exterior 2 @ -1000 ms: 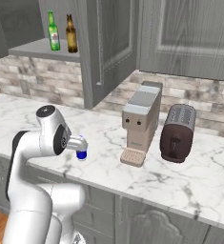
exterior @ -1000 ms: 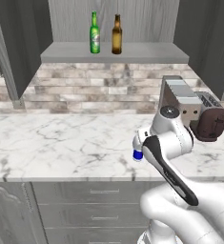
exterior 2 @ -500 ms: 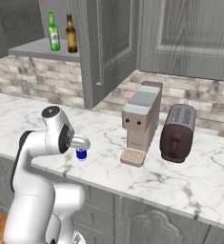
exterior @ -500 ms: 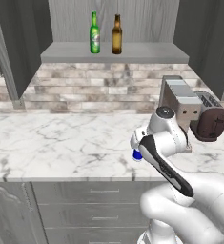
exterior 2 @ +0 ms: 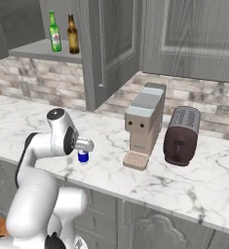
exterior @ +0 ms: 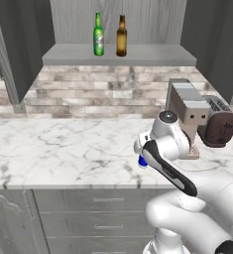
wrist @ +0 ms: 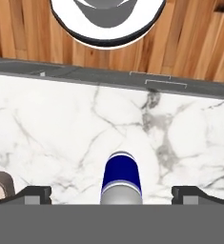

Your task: Sort all alcoholic drinks to one cabinet, and non-alcoholic drinks to the other.

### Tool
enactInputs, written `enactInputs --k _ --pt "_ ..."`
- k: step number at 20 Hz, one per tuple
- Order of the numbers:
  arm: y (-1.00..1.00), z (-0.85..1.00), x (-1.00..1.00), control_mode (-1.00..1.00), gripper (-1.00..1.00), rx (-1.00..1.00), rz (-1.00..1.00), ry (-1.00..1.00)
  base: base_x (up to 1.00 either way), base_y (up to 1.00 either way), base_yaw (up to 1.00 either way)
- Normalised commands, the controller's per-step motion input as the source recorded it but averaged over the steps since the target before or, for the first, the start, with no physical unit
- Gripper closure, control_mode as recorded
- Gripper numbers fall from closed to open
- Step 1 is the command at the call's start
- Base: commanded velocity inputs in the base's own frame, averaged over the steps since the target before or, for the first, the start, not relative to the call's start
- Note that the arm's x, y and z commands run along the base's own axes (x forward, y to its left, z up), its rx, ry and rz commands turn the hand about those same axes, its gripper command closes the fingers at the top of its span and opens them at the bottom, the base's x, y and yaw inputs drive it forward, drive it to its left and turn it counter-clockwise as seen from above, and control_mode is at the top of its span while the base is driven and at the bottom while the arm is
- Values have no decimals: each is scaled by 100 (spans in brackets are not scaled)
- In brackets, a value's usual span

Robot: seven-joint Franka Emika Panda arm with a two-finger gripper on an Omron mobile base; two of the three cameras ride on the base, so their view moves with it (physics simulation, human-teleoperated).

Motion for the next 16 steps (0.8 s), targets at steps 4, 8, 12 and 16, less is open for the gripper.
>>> enactInputs --k 4,8,12,16 --pt "0 -18 22 -100 -100 0 0 0 0 0 0" --pt "0 -20 23 -100 -100 0 0 0 0 0 0" --pt "0 -14 19 -100 -100 0 0 0 0 0 0" --pt "0 -11 20 -100 -100 0 0 0 0 0 0"
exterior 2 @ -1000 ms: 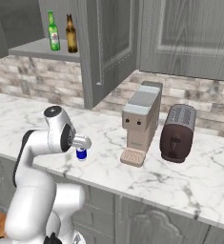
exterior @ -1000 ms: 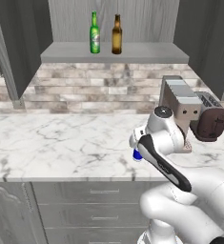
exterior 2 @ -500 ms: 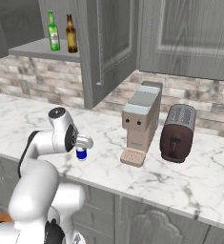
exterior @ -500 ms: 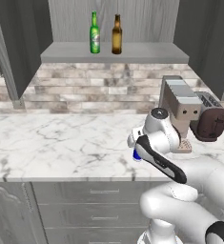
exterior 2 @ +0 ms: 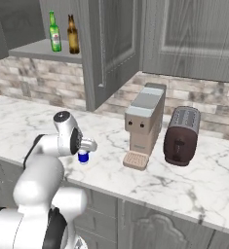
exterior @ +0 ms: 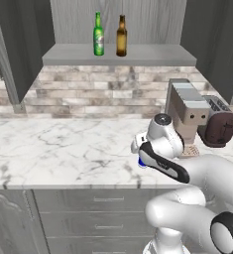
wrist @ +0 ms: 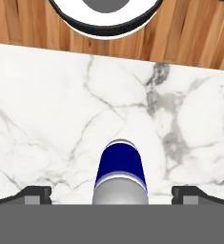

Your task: Sort all alcoholic drinks to one cabinet, and non-alcoholic drinks to the other.

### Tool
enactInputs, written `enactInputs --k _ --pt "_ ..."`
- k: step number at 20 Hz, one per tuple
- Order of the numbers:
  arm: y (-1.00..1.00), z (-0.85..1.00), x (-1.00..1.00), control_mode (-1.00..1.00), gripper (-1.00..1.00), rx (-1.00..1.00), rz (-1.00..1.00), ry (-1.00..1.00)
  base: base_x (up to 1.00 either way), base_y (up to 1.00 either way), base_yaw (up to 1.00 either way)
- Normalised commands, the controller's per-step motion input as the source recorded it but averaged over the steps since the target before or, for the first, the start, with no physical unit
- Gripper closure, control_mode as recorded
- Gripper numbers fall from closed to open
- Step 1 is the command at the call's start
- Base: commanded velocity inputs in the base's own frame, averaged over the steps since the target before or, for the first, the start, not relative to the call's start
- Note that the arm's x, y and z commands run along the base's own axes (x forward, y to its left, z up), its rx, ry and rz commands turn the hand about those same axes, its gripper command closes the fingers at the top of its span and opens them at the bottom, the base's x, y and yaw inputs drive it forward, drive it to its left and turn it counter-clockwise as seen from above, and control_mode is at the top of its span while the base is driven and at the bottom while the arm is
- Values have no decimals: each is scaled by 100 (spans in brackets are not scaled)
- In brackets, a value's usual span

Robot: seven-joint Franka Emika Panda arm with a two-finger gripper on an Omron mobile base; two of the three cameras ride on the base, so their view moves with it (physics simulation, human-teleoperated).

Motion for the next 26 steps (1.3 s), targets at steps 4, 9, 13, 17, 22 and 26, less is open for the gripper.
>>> enactInputs --k 4,9,13,17,22,26 --pt "1 -5 23 -100 -100 0 0 0 0 0 0" --pt "0 -7 23 -100 -100 0 0 0 0 0 0" --pt "0 -9 17 -100 -100 0 0 0 0 0 0" --pt "2 -6 15 -100 -100 0 0 0 0 0 0" --pt "0 -10 5 -100 -100 0 0 0 0 0 0" --pt "0 -20 5 -100 100 0 0 0 0 0 0"
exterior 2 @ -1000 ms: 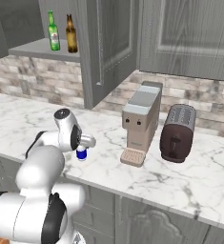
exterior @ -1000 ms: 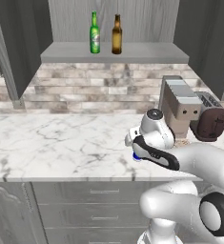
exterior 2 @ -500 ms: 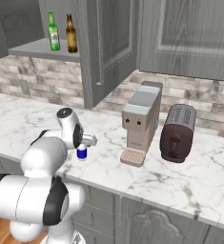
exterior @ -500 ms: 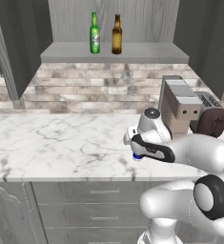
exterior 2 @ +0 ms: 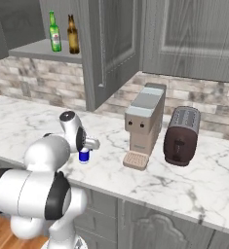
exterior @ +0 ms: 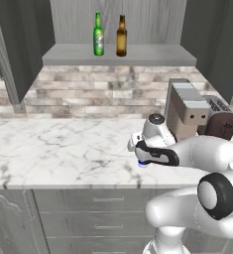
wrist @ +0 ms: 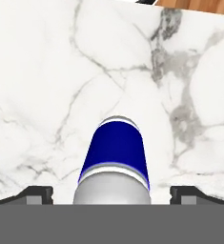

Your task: Sort all alcoholic drinks to one cabinet, and non-alcoholic drinks to the other.

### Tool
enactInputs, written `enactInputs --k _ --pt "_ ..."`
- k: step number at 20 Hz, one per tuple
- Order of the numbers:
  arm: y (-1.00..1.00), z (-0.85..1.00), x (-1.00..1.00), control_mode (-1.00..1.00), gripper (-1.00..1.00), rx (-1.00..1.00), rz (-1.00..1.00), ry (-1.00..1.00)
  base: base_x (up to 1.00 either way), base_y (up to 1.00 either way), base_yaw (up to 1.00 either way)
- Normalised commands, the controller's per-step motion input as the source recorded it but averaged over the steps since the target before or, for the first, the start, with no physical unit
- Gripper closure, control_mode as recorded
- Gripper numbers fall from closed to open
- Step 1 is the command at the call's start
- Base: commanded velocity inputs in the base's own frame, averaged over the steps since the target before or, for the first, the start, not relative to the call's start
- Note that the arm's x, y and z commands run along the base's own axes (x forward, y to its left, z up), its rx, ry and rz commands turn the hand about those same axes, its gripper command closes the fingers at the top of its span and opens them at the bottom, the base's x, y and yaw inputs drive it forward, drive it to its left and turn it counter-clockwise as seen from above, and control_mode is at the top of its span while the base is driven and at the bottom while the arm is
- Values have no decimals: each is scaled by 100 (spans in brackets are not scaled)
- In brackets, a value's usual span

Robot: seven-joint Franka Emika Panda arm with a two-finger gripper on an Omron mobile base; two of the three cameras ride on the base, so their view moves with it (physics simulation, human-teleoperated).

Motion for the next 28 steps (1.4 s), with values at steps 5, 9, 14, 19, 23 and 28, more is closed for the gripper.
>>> enactInputs --k 5,9,14,19,23,28 --pt "0 -26 9 -100 100 0 0 0 0 0 0" --pt "0 13 -11 -100 100 0 0 0 0 0 0" --pt "29 79 -44 -100 100 0 2 -1 0 0 0" --pt "54 100 -55 -100 100 0 2 -1 0 0 0" --pt "48 100 -71 -100 100 0 6 -7 0 0 0" --pt "17 100 -70 -100 100 0 14 -15 0 0 0"
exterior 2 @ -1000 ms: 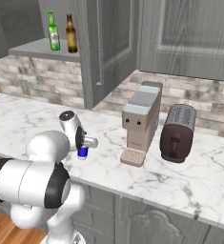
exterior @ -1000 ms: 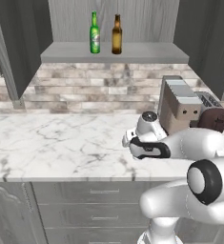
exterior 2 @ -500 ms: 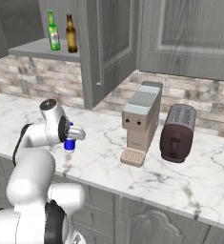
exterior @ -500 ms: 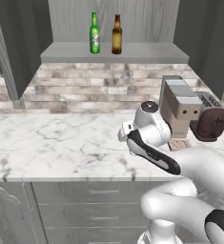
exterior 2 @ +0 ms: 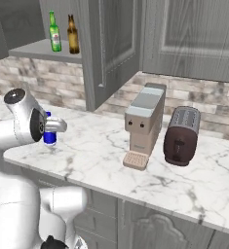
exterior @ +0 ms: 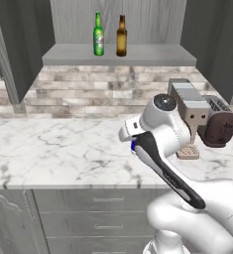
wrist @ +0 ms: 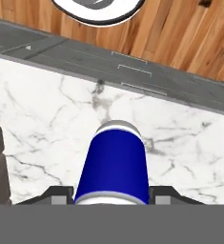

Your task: Sort all alcoholic drinks to one cabinet, and non-alcoholic drinks to the other.

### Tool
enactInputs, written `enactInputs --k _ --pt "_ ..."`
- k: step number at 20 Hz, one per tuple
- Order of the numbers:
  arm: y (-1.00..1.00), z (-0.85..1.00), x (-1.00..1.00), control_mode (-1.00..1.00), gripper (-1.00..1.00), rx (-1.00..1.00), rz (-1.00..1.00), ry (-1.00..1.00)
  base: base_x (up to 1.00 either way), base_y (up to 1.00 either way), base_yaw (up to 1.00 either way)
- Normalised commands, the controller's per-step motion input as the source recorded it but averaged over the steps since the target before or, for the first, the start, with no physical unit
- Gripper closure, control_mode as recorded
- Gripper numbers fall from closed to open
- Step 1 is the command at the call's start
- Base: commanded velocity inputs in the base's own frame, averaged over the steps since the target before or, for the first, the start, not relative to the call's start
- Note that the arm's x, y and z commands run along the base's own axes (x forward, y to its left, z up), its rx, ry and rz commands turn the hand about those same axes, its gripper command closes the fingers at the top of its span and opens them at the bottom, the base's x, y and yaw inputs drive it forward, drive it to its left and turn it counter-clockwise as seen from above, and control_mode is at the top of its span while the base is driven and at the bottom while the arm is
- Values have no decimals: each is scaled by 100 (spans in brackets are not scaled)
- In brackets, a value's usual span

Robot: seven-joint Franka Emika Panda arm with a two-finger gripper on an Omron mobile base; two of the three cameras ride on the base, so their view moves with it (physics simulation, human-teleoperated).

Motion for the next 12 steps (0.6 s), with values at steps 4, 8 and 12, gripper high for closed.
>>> enactInputs --k 4,8,12 --pt "0 100 -79 -100 100 0 19 -21 0 0 0" --pt "0 100 -77 -100 100 0 15 -14 0 0 0" --pt "0 98 -55 -100 100 0 2 -2 0 0 0"
